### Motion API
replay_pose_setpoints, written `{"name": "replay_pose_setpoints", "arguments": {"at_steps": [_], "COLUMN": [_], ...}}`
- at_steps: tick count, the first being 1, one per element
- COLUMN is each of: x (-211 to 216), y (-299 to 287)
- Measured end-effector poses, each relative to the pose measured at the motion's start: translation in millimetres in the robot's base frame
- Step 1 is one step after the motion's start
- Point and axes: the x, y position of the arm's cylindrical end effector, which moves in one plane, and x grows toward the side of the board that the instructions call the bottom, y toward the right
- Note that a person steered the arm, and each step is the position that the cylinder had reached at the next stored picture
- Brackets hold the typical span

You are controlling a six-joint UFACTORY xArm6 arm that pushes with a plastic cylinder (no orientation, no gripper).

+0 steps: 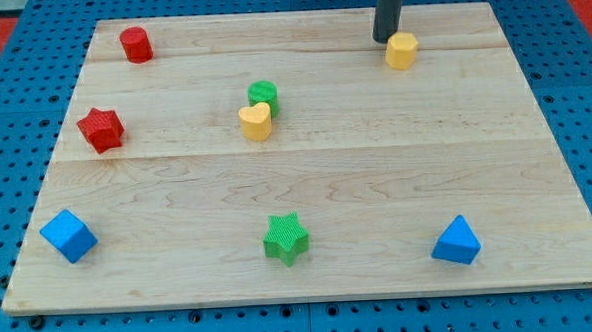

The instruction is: Slide the yellow hexagon horizontal to the yellow heart

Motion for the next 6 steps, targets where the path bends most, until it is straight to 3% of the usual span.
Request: {"name": "replay_pose_setpoints", "arguments": {"at_steps": [1,2,4,5,6], "x": [-63,-45,54,75,86], "y": [0,48,18,-32,-15]}}
